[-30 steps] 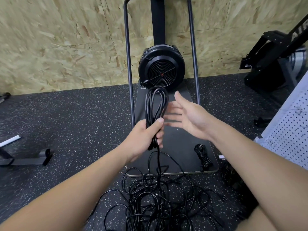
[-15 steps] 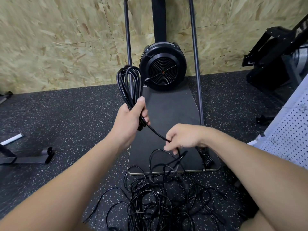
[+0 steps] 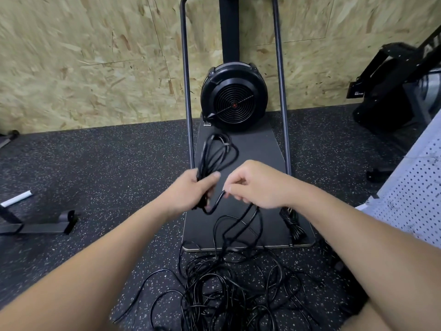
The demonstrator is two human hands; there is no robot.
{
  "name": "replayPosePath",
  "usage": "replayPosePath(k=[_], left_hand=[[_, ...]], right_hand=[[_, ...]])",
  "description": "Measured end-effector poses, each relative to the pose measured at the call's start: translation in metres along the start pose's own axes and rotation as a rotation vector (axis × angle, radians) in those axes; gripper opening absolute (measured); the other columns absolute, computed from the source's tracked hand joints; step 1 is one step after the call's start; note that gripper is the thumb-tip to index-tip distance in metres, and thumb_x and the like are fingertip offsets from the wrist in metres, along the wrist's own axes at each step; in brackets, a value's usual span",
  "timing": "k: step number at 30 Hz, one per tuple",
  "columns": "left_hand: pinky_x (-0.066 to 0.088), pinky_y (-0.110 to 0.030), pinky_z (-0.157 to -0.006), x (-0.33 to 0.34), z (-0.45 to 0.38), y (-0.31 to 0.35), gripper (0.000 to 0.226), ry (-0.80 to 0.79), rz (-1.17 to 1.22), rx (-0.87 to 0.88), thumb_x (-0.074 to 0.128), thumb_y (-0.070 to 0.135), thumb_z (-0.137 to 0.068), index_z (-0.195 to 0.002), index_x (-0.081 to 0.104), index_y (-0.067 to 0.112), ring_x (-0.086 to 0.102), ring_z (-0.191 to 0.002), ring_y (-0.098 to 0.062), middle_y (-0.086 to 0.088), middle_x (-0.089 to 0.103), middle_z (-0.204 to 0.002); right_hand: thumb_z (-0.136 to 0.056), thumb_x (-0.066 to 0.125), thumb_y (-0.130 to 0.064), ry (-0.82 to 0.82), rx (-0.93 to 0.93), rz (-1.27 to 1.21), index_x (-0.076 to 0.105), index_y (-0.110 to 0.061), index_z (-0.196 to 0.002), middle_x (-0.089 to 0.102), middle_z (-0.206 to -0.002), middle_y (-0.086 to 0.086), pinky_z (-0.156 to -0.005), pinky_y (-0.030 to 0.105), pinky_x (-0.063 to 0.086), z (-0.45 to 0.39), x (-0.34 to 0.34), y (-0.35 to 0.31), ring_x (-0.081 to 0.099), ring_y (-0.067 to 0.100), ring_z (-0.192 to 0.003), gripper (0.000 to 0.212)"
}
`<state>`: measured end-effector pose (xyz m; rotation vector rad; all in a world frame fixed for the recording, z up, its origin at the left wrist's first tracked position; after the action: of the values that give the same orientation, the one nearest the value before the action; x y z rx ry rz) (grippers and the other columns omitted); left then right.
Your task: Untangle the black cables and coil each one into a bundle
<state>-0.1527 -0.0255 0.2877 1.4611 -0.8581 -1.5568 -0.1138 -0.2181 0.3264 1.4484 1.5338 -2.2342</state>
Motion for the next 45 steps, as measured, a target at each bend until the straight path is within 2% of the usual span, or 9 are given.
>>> replayPosePath(k=[4, 9, 14, 20, 23, 27, 31, 40, 45], left_hand=[[0.037, -0.026, -0.05, 0.026, 0.01, 0.001, 0.046, -0.101, 0.225, -0.091, 0.068, 0.056, -0.103, -0.084, 0.059, 0.015, 0.051, -0.056, -0.016, -0.006, 0.053, -0.07], [0.027, -0.029, -0.055, 0.04, 0.011, 0.0, 0.034, -0.216, 0.158, -0.055, 0.085, 0.021, -0.095, -0.078, 0.055, 0.022, 0.034, -0.061, -0.018, -0.009, 0.037, -0.071], [0.032, -0.027, -0.051, 0.036, 0.011, -0.001, 0.018, -0.039, 0.184, -0.1, 0.059, 0.007, -0.097, -0.083, 0.053, 0.018, 0.035, -0.061, -0.019, -0.006, 0.039, -0.072], [0.045, -0.033, -0.055, 0.019, 0.002, 0.003, 0.025, 0.056, 0.472, -0.081, 0.063, 0.009, -0.103, -0.08, 0.057, 0.016, 0.047, -0.059, -0.02, -0.005, 0.053, -0.07], [0.045, -0.033, -0.055, 0.006, -0.003, 0.002, 0.017, 0.122, 0.596, -0.071, 0.063, 0.008, -0.103, -0.088, 0.057, 0.014, 0.046, -0.059, -0.019, -0.004, 0.052, -0.072], [0.044, -0.033, -0.057, -0.004, -0.007, -0.006, 0.011, 0.188, 0.712, -0.103, 0.064, 0.01, -0.103, -0.096, 0.056, 0.012, 0.047, -0.064, -0.019, -0.004, 0.053, -0.074], [0.045, -0.034, -0.058, -0.013, -0.011, -0.011, 0.012, 0.249, 0.746, -0.115, 0.067, 0.01, -0.101, -0.099, 0.055, 0.009, 0.049, -0.065, -0.019, -0.004, 0.054, -0.074], [0.045, -0.031, -0.058, 0.011, 0.0, -0.019, 0.013, 0.004, 0.499, -0.19, 0.067, 0.007, -0.1, -0.088, 0.064, 0.012, 0.05, -0.062, -0.019, -0.007, 0.056, -0.078], [0.051, -0.03, -0.064, 0.041, 0.012, -0.007, 0.024, -0.164, 0.551, -0.167, 0.076, 0.016, -0.101, -0.118, 0.073, 0.0, 0.059, -0.07, -0.014, -0.005, 0.064, -0.091]], right_hand=[[-0.107, 0.066, -0.029, 0.253, 0.051, 0.178, 0.069, -0.021, -0.066, 0.064, -0.057, -0.001, -0.058, 0.036, 0.048, -0.002, -0.021, 0.009, 0.049, 0.011, -0.047, 0.042], [-0.098, 0.079, -0.022, 0.38, 0.062, -0.013, 0.085, -0.023, -0.083, 0.077, -0.071, -0.008, -0.066, 0.026, 0.056, -0.002, -0.014, -0.002, 0.069, 0.003, -0.065, 0.017], [-0.093, 0.079, 0.006, 0.206, 0.05, -0.673, 0.073, -0.001, -0.117, 0.082, -0.093, 0.018, -0.075, 0.028, 0.062, 0.001, -0.008, 0.001, 0.075, 0.02, -0.078, 0.025], [-0.095, 0.084, -0.025, -0.069, 0.23, -0.074, 0.068, -0.015, -0.115, 0.083, -0.088, 0.003, -0.064, 0.027, 0.05, -0.002, 0.01, 0.033, 0.065, 0.013, -0.066, 0.027], [-0.1, 0.076, -0.017, -0.273, 0.261, -0.132, 0.071, -0.01, -0.117, 0.084, -0.091, 0.007, -0.069, 0.032, 0.049, -0.001, 0.028, 0.044, 0.063, 0.016, -0.066, 0.019], [-0.099, 0.076, -0.012, -0.271, 0.291, -0.234, 0.077, -0.019, -0.123, 0.083, -0.102, 0.007, -0.072, 0.032, 0.058, -0.002, 0.03, 0.051, 0.073, 0.018, -0.084, 0.024], [-0.113, 0.06, -0.015, -0.263, 0.16, -0.579, 0.079, -0.009, -0.126, 0.077, -0.132, 0.008, -0.109, 0.04, 0.059, -0.003, 0.023, 0.033, 0.07, 0.022, -0.129, 0.024], [-0.111, 0.053, -0.004, 0.452, -0.017, -0.483, 0.074, -0.01, -0.115, 0.081, -0.095, 0.009, -0.08, 0.047, 0.069, -0.003, -0.017, 0.002, 0.079, 0.031, -0.084, 0.023], [-0.107, 0.062, 0.002, 0.605, 0.064, -0.739, 0.076, -0.002, -0.112, 0.078, -0.098, 0.022, -0.072, 0.045, 0.07, -0.002, -0.021, 0.004, 0.081, 0.029, -0.075, 0.015]])
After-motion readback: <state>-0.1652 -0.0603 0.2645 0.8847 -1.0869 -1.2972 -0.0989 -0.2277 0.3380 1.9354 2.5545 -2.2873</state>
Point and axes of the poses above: each hand's wrist, its own z-axis away from the middle knuckle, its own x-axis out of the palm, y = z × x, the point moved 4 cm from there along -z, towards the middle knuckle
